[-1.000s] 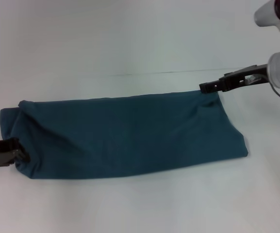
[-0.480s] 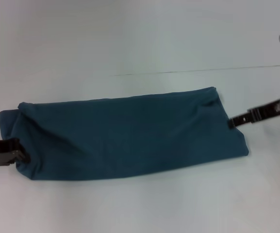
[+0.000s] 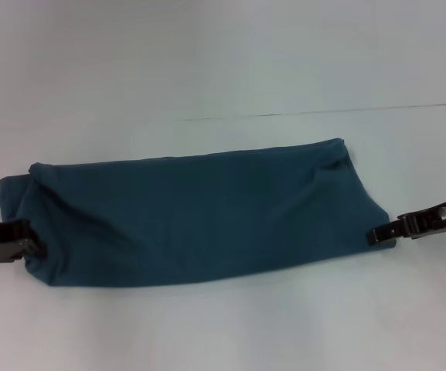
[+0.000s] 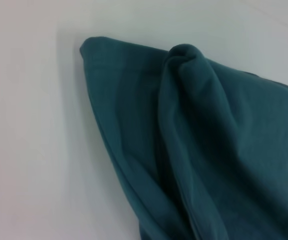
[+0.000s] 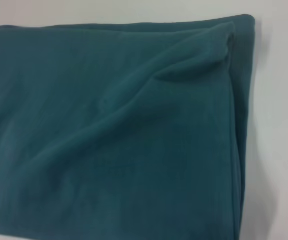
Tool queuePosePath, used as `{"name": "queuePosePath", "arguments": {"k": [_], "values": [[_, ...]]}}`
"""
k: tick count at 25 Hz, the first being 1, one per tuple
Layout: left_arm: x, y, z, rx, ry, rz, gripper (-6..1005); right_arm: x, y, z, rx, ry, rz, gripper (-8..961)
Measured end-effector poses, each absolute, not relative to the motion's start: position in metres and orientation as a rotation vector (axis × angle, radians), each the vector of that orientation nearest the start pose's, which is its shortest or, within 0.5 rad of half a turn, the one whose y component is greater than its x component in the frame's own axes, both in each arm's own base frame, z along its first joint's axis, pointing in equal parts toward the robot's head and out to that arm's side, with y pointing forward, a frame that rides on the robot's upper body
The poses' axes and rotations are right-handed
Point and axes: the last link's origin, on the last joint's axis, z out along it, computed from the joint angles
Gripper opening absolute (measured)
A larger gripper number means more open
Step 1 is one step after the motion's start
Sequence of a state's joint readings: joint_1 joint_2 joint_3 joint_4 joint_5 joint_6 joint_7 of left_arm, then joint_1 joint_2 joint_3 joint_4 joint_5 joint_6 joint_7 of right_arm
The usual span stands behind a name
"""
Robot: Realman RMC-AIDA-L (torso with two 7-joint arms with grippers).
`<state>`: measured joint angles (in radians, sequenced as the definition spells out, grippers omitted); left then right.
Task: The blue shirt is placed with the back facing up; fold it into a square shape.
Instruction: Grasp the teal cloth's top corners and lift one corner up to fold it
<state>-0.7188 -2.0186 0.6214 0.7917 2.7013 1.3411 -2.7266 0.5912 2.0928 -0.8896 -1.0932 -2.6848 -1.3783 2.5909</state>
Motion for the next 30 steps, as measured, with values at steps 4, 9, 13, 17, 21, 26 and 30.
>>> {"name": "queuePosePath", "arguments": {"k": [4,9,13,17,21,26,30], "values": [[-0.297,0.390,0.047,-1.895,-1.887,-0.061,85,0.278,0.380,0.035,-2.129,1.490,-0.134,879],[-0.299,0.389,0.047,-1.892,-1.888,-0.061,84,0.280,0.384,0.026,-2.130,1.486,-0.135,874],[-0.299,0.389,0.047,-1.899,-1.886,-0.058,84,0.281,0.386,0.022,-2.133,1.470,-0.143,870],[-0.298,0.389,0.046,-1.911,-1.881,-0.056,84,0.283,0.386,0.020,-2.140,1.481,-0.130,812],[-0.298,0.389,0.046,-1.917,-1.875,-0.054,84,0.283,0.385,0.019,-2.149,1.485,-0.115,735],[-0.298,0.388,0.045,-1.923,-1.871,-0.057,84,0.283,0.384,0.017,-2.162,1.478,-0.119,640],[-0.297,0.387,0.045,-1.946,-1.864,-0.053,83,0.281,0.382,0.016,-2.207,1.448,-0.143,314]]}}
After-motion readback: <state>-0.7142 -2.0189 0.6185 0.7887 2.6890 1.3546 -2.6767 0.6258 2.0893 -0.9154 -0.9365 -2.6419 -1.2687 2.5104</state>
